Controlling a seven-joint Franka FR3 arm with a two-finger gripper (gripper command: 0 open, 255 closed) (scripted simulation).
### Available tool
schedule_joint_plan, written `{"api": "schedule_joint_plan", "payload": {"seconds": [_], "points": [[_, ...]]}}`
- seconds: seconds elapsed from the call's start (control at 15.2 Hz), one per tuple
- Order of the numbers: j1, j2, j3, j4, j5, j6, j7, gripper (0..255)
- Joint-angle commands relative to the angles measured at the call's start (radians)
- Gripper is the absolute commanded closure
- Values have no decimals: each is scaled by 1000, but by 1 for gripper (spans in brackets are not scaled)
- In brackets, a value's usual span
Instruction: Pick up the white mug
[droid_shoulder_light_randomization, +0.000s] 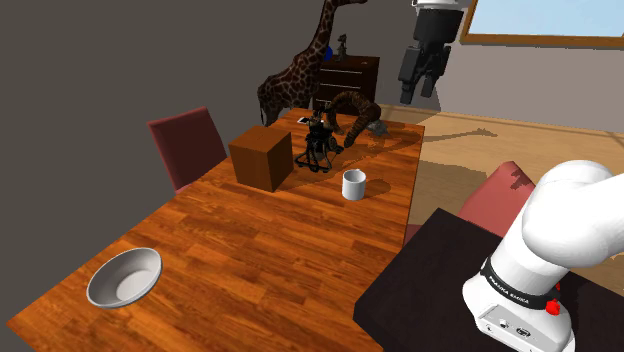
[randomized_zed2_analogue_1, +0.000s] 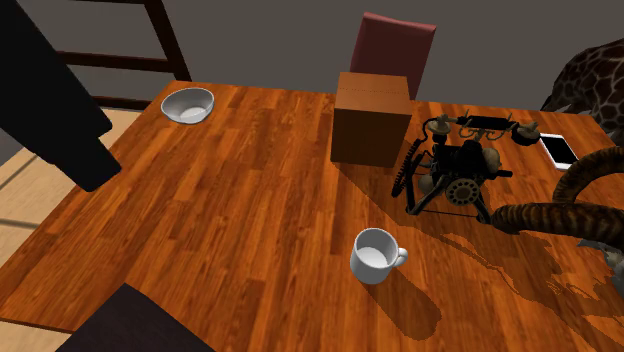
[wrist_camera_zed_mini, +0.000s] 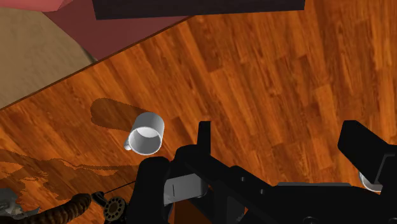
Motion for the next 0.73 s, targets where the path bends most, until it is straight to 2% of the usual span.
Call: {"api": "schedule_joint_plan", "payload": {"seconds": [0.0,0.66], "points": [[0,0,0,0,0,0,0,0],[-25,212,-24,-127,-34,325,-40,0]]}}
